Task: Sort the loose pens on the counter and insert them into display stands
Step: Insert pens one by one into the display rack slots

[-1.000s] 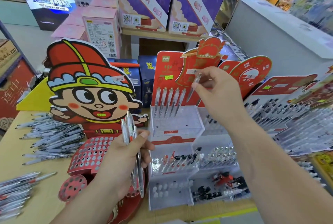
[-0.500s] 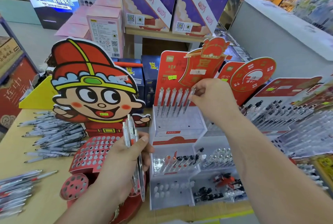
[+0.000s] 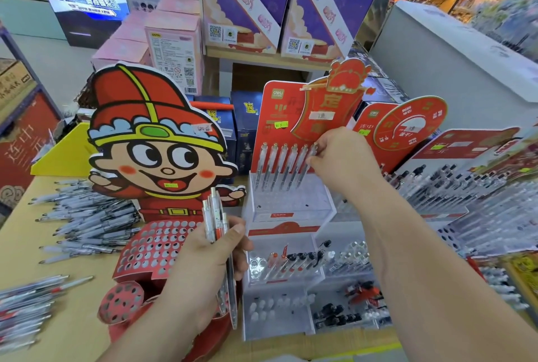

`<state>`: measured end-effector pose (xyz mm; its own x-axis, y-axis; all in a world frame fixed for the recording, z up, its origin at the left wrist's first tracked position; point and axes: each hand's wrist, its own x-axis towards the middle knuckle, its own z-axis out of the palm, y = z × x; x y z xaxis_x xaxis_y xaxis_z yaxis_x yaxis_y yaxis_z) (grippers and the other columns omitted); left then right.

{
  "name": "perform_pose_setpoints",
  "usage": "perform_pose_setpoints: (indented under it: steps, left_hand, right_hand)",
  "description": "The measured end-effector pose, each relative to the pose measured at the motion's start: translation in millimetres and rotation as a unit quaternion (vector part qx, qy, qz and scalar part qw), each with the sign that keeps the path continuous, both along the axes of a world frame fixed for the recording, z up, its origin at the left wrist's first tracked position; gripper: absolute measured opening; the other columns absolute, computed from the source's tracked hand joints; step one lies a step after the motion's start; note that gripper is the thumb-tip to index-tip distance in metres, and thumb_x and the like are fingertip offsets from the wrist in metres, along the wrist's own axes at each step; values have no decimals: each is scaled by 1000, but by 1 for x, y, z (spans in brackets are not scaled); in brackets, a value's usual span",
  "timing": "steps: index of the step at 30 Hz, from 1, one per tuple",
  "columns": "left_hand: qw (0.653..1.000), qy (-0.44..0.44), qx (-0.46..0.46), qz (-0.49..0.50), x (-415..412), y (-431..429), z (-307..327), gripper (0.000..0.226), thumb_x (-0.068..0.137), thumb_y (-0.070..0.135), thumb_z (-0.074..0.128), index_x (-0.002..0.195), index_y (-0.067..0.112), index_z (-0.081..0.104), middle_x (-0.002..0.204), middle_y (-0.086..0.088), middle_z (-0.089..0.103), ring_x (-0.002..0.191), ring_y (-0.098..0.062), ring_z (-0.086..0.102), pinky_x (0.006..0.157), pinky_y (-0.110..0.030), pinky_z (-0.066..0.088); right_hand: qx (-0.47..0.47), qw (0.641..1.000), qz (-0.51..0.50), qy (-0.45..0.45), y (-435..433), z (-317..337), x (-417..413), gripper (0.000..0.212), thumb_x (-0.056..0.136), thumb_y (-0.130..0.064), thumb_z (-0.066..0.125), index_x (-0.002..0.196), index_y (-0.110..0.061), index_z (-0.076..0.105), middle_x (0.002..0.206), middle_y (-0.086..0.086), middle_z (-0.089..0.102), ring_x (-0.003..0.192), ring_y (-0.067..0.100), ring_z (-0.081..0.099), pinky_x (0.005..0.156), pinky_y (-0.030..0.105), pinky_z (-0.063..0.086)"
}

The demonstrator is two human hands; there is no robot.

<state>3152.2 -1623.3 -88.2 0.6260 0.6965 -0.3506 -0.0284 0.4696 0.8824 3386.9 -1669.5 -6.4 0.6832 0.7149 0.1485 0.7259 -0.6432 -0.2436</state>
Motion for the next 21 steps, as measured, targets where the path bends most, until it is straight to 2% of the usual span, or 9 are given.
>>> perform_pose_setpoints:
  steps: [2, 5, 9, 11, 14, 18, 21]
  left_hand:
    - [1000, -1, -4, -1, 0, 0, 1, 10, 100, 11, 58, 106, 5, 63, 74, -13, 65, 54, -23, 51, 49, -33, 42]
    - [1000, -5, -6, 1, -3, 1, 1, 10, 100, 11, 58, 106, 6, 63, 74, -13, 65, 54, -22, 52, 48, -32, 43]
    - [1000, -8, -2, 0, -3, 0, 1, 10, 100, 11, 58, 106, 5, 62, 74, -14, 65, 54, -23, 52, 47, -32, 44]
    - [1000, -10, -3, -4, -3, -1, 2, 10, 99, 11, 59, 106, 5, 63, 73, -13, 65, 53, -24, 51, 46, -32, 43]
    - [1000, -18, -3, -16, -3, -3, 5, 9, 99, 10, 58, 105, 5, 63, 71, -13, 63, 52, -24, 49, 45, -30, 43]
    - [999, -22, 1, -26, -4, -5, 7, 10, 100, 8, 57, 106, 4, 63, 69, -12, 61, 51, -24, 49, 45, -30, 42]
    - [999, -18, 4, -36, -4, -5, 8, 10, 99, 9, 57, 105, 3, 63, 69, -12, 61, 52, -24, 49, 46, -31, 43]
  right_hand:
    - [-6, 1000, -4, 15, 1, 2, 3, 37, 84, -13, 68, 55, -20, 46, 63, 1, 60, 62, 24, 59, 49, 20, 31]
    - [-18, 999, -11, 33, 3, 2, 4, 33, 82, -10, 66, 55, -18, 47, 68, 6, 66, 64, 27, 63, 50, 21, 34]
    - [-17, 999, -33, 5, 6, -3, 1, 40, 85, -10, 64, 56, -19, 38, 55, -1, 47, 49, 18, 46, 45, 20, 26]
    - [-16, 999, -34, 4, 6, -5, 1, 40, 85, -9, 64, 56, -18, 39, 55, 0, 48, 49, 18, 48, 45, 20, 27]
    - [-21, 999, -29, 9, 6, -5, 4, 35, 83, -11, 67, 57, -18, 45, 61, 1, 60, 57, 22, 59, 45, 20, 32]
    - [-32, 999, -21, -2, 6, -2, 4, 39, 84, -17, 70, 57, -19, 41, 58, -3, 49, 56, 21, 51, 47, 21, 30]
    - [-25, 999, -18, -8, 6, -3, 3, 42, 85, -18, 70, 56, -19, 40, 56, -3, 45, 51, 15, 44, 46, 21, 27]
